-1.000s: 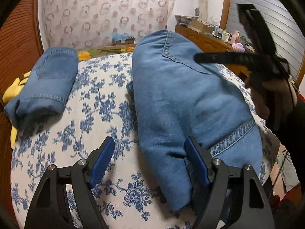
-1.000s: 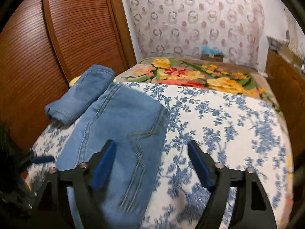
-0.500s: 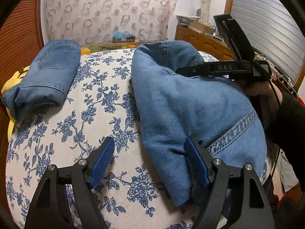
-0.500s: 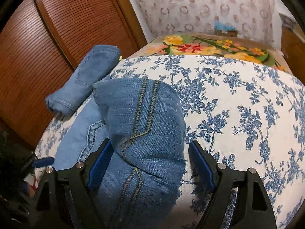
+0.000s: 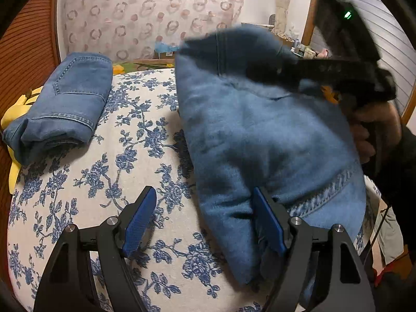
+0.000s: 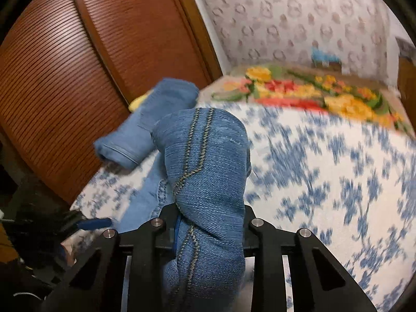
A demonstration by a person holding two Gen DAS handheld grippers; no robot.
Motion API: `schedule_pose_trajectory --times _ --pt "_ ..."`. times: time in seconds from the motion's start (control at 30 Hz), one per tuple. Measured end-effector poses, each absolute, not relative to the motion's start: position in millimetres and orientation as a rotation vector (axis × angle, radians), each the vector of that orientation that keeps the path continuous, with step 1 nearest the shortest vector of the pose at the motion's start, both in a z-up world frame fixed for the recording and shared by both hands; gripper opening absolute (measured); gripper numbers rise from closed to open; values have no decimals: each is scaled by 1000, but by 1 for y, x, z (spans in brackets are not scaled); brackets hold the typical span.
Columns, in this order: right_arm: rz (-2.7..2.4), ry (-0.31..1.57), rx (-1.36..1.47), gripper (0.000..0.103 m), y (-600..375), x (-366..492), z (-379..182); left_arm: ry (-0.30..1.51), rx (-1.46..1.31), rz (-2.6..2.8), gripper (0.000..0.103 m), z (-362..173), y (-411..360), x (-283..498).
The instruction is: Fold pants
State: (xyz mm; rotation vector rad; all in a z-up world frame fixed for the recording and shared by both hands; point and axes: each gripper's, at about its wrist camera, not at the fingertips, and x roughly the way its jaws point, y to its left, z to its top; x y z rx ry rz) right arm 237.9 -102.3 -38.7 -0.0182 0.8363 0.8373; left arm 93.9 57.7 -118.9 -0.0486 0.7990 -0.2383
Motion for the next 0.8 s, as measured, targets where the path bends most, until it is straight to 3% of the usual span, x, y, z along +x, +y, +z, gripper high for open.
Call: schedule_pose_trajectory --times 0.27,0.8 --pt "907 705 -125 28 -55 219 27 737 -132 -204 77 -102 94 106" --pt "1180 561 -168 28 86 251 113 454 -202 7 77 3 217 100"
